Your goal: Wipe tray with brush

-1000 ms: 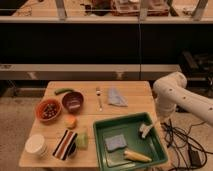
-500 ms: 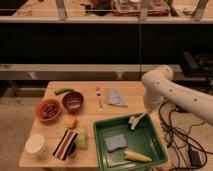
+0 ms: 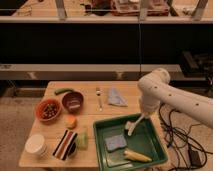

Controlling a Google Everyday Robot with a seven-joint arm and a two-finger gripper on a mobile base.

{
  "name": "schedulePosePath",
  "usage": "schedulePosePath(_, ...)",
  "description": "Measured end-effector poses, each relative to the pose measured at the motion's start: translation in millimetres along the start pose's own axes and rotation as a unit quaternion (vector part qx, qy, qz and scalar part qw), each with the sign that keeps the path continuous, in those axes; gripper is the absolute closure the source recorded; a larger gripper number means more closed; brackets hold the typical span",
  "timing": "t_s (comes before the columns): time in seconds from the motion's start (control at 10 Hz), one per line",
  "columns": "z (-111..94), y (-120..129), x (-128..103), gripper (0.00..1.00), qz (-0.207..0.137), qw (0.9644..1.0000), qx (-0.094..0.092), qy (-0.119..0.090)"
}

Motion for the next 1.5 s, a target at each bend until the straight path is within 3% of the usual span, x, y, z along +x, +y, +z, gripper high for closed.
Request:
schedulePosePath(0.3, 4.6, 31.2, 3.4, 1.00, 0.011, 0.9998, -0.016, 0.000)
schedulePosePath(0.6, 14.6, 54.0, 31.6, 1.00, 0.039, 0.9986, -0.035, 0.010)
schedulePosePath(0.9, 27.1, 37.4, 65.7, 1.00, 0.064, 0.9968, -0.041, 0.027)
schedulePosePath(1.1, 21.1, 18.3, 78.2, 1.00, 0.068, 0.9964, -0.031, 0.039)
schedulePosePath(1.3, 12.1, 0.2, 84.4, 1.00, 0.066, 0.9964, -0.017, 0.052)
schedulePosePath(1.5, 5.8, -14.7, 70.8, 1.00, 0.053, 0.9973, -0.002, 0.051)
